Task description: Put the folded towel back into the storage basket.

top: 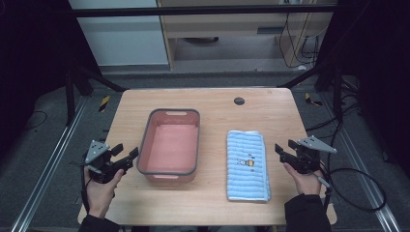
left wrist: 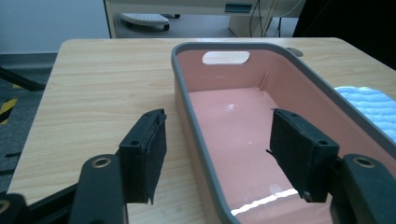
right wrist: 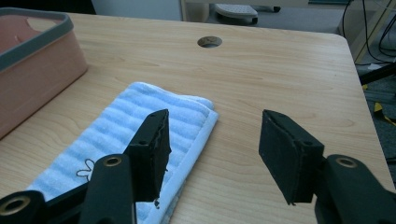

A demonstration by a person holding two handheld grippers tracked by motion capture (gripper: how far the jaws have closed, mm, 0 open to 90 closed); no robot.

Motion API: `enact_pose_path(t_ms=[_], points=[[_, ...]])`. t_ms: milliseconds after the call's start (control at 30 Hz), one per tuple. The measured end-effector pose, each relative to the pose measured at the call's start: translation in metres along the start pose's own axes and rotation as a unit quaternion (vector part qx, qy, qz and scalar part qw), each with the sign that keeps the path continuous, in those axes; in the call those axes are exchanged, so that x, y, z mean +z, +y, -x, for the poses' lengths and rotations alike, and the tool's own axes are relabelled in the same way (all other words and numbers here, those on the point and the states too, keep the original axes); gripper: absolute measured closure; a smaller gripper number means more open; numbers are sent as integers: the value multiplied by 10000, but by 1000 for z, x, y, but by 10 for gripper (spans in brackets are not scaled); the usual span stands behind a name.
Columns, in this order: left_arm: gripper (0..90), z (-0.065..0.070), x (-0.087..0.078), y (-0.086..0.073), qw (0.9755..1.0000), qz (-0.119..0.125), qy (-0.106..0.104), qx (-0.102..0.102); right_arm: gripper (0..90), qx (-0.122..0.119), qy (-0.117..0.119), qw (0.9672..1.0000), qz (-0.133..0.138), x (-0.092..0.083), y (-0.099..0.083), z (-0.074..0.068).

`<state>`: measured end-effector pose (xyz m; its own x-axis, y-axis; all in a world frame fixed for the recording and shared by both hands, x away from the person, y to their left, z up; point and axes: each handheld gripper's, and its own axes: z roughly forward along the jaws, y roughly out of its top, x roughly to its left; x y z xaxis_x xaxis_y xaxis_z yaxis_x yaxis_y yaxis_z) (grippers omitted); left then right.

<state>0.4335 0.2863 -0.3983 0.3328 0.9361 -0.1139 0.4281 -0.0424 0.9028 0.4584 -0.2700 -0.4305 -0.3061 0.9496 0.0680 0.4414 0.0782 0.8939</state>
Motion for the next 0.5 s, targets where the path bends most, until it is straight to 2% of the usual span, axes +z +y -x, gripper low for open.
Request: enact_pose_path(t_ms=[267,367,400,500], points=[[350,21,9,8,9999,26,-84,137,435,-13,70,10000,60,0,9,-1],[350,30,12,11,9997,39,-155,173,434,-56,94,9999,93,0,13,-2],[352,37,14,13,9995,65,-205,232,432,-70,103,9999,118,0,15,-3],[351,43,15,15,9993,80,-241,278,430,-60,122,9998,132,-1,18,-4]])
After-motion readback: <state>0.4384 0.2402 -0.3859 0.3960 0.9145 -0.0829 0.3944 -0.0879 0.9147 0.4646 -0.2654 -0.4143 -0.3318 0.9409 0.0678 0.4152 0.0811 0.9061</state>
